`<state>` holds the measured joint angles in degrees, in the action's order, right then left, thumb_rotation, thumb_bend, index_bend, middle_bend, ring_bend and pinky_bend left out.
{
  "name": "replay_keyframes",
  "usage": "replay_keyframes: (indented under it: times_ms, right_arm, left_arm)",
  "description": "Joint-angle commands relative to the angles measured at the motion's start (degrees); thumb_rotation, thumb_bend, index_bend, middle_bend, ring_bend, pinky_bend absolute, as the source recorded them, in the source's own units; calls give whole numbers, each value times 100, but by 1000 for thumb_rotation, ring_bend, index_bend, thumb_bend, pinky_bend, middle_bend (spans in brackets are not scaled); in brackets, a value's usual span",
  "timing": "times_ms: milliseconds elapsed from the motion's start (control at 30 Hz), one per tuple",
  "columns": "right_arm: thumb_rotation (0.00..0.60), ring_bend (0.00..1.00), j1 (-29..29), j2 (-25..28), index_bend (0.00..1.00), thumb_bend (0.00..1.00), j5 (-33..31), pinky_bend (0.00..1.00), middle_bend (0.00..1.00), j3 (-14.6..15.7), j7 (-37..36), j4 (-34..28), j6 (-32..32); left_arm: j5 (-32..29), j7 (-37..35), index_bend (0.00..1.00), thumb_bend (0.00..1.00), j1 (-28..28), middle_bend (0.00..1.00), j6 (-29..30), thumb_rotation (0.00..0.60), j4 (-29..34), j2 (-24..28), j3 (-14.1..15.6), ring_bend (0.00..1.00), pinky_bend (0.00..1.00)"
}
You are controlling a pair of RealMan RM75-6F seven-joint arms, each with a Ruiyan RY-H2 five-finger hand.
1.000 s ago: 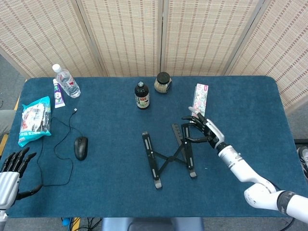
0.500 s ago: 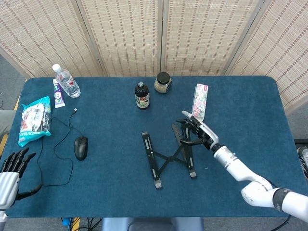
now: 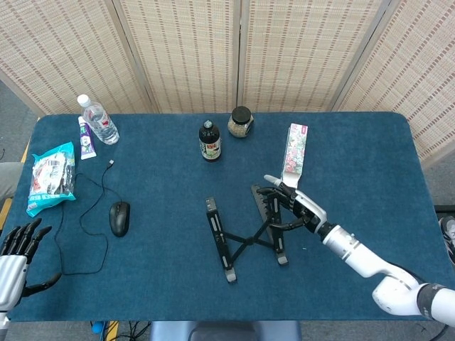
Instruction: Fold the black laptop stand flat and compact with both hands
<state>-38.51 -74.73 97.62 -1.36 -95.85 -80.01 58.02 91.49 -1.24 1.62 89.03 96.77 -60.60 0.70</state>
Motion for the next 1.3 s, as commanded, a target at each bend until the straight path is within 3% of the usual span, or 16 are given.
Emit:
replay_keyframes:
  times_ms: [33, 367, 700, 900, 1300]
  right_arm:
    - [600, 127, 123, 278, 0, 0, 392, 176, 227, 312, -185, -151, 487]
    - [600, 127, 409, 841, 0, 0, 1031, 177, 227, 983, -25, -556, 1509]
    - [600, 127, 639, 1076, 0, 0, 1350, 177, 227, 1513, 248, -757, 2038]
    - [600, 127, 679, 1131, 0, 0, 1376, 177, 227, 1631, 398, -818, 2210]
    - [600, 127, 572, 1027, 0, 0, 967, 165, 227, 1522, 413, -809, 2064]
  left_arm:
    - [12, 14, 113, 116, 8, 24, -4, 600, 17, 2, -2, 0, 8]
    - [108, 91, 114, 116, 41, 25, -22, 600, 90, -6, 18, 0, 7]
    - [155, 111, 114, 116, 42, 24, -8, 600, 110, -8, 34, 0, 8]
    - [175, 107, 114, 116, 49, 24, 1, 600, 106, -20, 32, 0, 7]
    - [153, 60, 113, 115, 46, 25, -2, 600, 52, -37, 35, 0, 7]
